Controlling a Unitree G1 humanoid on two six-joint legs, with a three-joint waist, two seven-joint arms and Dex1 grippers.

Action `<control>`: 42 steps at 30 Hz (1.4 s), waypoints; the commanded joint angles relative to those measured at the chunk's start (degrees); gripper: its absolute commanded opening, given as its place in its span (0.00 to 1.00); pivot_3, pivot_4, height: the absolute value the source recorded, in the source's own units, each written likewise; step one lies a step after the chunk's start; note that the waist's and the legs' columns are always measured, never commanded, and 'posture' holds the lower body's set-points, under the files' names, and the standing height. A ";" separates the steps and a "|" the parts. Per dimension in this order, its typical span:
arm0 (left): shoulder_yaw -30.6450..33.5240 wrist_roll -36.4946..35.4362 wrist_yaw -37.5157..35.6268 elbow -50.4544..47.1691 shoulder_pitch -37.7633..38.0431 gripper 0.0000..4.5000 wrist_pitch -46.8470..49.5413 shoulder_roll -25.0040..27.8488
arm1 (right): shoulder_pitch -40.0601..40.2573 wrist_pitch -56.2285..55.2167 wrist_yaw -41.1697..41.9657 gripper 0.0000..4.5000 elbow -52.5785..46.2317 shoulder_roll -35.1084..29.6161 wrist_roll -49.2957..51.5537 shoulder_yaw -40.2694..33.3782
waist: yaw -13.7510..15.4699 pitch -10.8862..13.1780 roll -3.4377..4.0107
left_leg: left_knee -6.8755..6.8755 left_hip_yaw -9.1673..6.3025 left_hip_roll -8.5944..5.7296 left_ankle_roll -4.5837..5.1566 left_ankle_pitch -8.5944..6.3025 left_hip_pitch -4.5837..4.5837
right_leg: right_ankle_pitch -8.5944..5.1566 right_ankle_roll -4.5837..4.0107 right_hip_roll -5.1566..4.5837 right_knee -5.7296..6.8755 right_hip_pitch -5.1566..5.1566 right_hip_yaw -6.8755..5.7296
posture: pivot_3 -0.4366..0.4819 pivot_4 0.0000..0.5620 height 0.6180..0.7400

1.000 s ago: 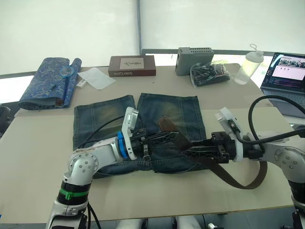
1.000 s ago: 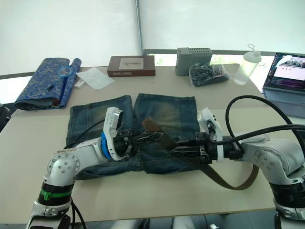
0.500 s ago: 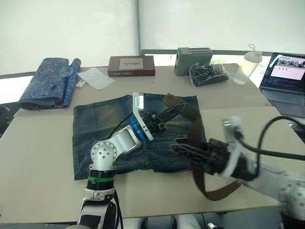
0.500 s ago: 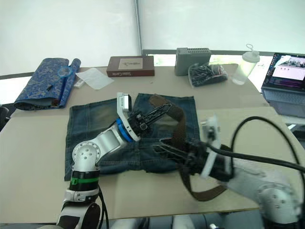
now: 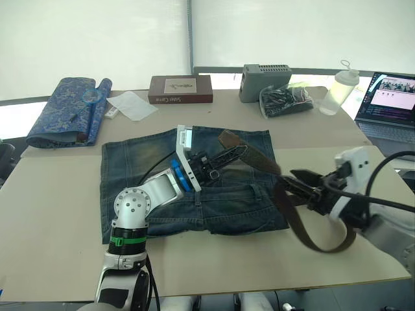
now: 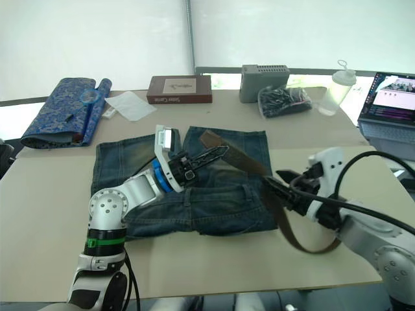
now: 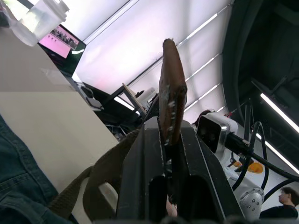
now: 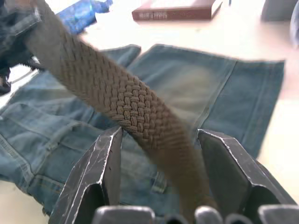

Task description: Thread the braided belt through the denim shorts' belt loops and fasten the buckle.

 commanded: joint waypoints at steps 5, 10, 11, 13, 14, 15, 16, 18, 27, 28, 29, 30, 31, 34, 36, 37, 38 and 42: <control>1.69 -1.31 2.21 0.40 -2.18 0.00 -0.47 -2.75 | -4.83 -2.60 -2.78 0.62 -5.30 2.02 26.79 2.20 | -0.13 0.01 -0.02 | 0.00 0.00 0.07 0.03 -0.01 0.05 | 0.00 0.00 0.00 -0.04 0.08 0.01 | 0.48 0.27 1.00; 2.62 -2.45 3.26 0.72 -2.69 0.00 -0.19 -3.46 | -5.30 -2.58 -5.62 0.62 -5.52 4.50 24.76 9.58 | 0.06 0.03 -0.05 | 0.00 0.00 0.01 0.04 -0.01 0.00 | 0.00 0.01 -0.04 -0.05 0.05 -0.02 | 0.48 0.27 1.00; 2.85 -3.08 3.62 0.69 -2.76 0.00 0.01 -3.73 | -5.29 -2.99 -5.99 0.62 -5.14 5.79 23.49 11.13 | 0.11 0.03 -0.05 | 0.00 0.00 -0.01 0.04 -0.01 -0.01 | 0.00 0.01 -0.05 -0.05 0.04 -0.01 | 0.48 0.27 1.00; 2.88 -3.61 3.74 0.20 -2.53 0.00 0.54 -3.83 | -5.35 -4.30 -6.99 0.62 -3.76 8.99 20.63 13.50 | 0.12 0.03 -0.05 | 0.01 0.00 0.00 0.03 -0.01 0.01 | 0.00 0.01 -0.04 -0.04 0.04 -0.01 | 0.48 0.27 1.00; 2.92 -3.98 3.90 -0.03 -2.35 0.00 0.77 -3.82 | -5.47 -5.30 -8.29 0.62 -2.63 11.17 20.15 14.24 | 0.12 0.03 -0.05 | 0.01 0.00 -0.01 0.02 -0.01 0.00 | 0.00 0.01 -0.04 -0.02 0.01 0.00 | 0.48 0.27 1.00; 2.93 -4.17 4.00 -0.22 -2.22 0.00 0.91 -3.72 | -5.76 -5.91 -8.85 0.62 -2.08 12.44 18.50 14.67 | 0.10 0.03 -0.05 | 0.01 0.00 0.00 0.02 -0.01 0.01 | 0.00 0.01 -0.02 -0.02 0.01 0.00 | 0.48 0.27 1.00; 3.01 -4.62 4.09 -0.43 -2.06 0.00 1.17 -3.55 | -6.16 -6.66 -10.11 0.62 -1.59 14.06 17.89 14.89 | 0.09 0.02 -0.04 | 0.01 -0.01 0.00 0.01 0.00 0.00 | 0.01 0.00 -0.02 -0.01 0.01 0.00 | 0.48 0.27 1.00; 3.25 -5.44 4.25 -0.78 -1.87 0.00 1.59 -3.22 | -6.88 -7.79 -11.75 0.62 -1.34 16.52 18.19 14.99 | 0.05 0.02 -0.04 | 0.01 0.00 -0.01 -0.01 0.01 0.01 | 0.01 -0.01 0.00 0.01 -0.03 0.03 | 0.48 0.27 1.00; 3.29 -10.39 5.13 -1.91 -0.89 0.00 3.79 -1.78 | -9.21 -10.12 -13.89 0.62 -0.43 22.43 18.72 15.23 | -0.12 0.01 -0.02 | 0.01 -0.01 0.01 -0.01 0.01 0.00 | 0.04 -0.05 0.07 0.04 -0.11 0.05 | 0.48 0.27 1.00; 3.26 -10.73 5.24 -1.99 -0.72 0.00 3.84 -1.61 | -9.50 -10.62 -14.19 0.62 -0.02 23.04 19.27 14.76 | -0.12 0.01 -0.02 | 0.01 -0.01 0.00 -0.01 0.02 0.01 | 0.05 -0.06 0.06 0.04 -0.11 0.04 | 0.48 0.27 1.00; 3.29 -11.07 5.39 -2.05 -0.58 0.00 3.81 -1.50 | -9.64 -11.10 -14.37 0.62 0.25 23.50 19.98 14.29 | -0.13 0.01 -0.02 | 0.01 -0.01 0.00 -0.01 0.01 0.01 | 0.05 -0.06 0.06 0.04 -0.11 0.04 | 0.48 0.27 1.00; 3.28 -11.41 5.56 -2.14 -0.44 0.00 3.75 -1.40 | -9.70 -11.39 -14.55 0.62 0.35 23.83 20.46 13.99 | -0.13 0.01 -0.02 | 0.01 -0.01 0.01 -0.01 0.02 0.01 | 0.05 -0.06 0.07 0.04 -0.10 0.04 | 0.48 0.27 1.00; 3.30 -11.66 5.68 -2.13 -0.39 0.00 3.68 -1.32 | -9.72 -11.56 -14.63 0.62 0.42 24.03 20.79 13.72 | -0.13 0.01 -0.02 | 0.01 -0.01 0.01 -0.01 0.02 0.01 | 0.05 -0.06 0.07 0.04 -0.10 0.04 | 0.48 0.27 1.00; 3.54 -12.51 6.43 -2.07 -0.32 0.00 3.28 -1.39 | -9.53 -12.12 -14.63 0.62 0.19 24.38 21.82 13.19 | -0.12 0.01 -0.02 | 0.01 -0.01 0.00 0.00 0.02 0.01 | 0.05 -0.07 0.07 0.04 -0.11 0.04 | 0.48 0.27 1.00; 3.61 -13.13 7.01 -2.08 -0.16 0.00 3.02 -1.39 | -9.39 -12.85 -14.90 0.62 -0.01 24.80 22.49 12.94 | -0.12 0.01 -0.02 | 0.01 -0.01 0.00 0.00 0.02 0.01 | 0.05 -0.06 0.07 0.03 -0.11 0.04 | 0.48 0.27 1.00; 3.56 -13.37 7.18 -2.16 -0.09 0.00 2.96 -1.29 | -9.36 -13.05 -15.04 0.62 -0.11 24.90 22.50 12.96 | -0.13 0.01 -0.01 | 0.01 -0.01 0.01 -0.01 0.01 0.00 | 0.05 -0.07 0.07 0.03 -0.11 0.04 | 0.48 0.27 1.00; 3.78 -14.07 7.87 -1.93 -0.03 0.00 2.71 -1.48 | -9.28 -13.15 -15.09 0.57 -0.11 24.93 22.47 12.98 | -0.14 0.01 -0.01 | 0.00 -0.01 0.00 -0.01 0.02 0.01 | 0.05 -0.06 0.07 0.04 -0.11 0.04 | 0.48 0.27 1.00; 4.15 -15.93 9.44 -1.44 -0.03 0.00 2.10 -1.51 | -9.18 -13.88 -15.59 0.37 -0.09 25.19 21.79 12.82 | -0.15 0.01 -0.01 | 0.01 -0.01 0.01 -0.01 0.02 0.01 | 0.05 -0.07 0.07 0.04 -0.11 0.04 | 0.48 0.27 1.00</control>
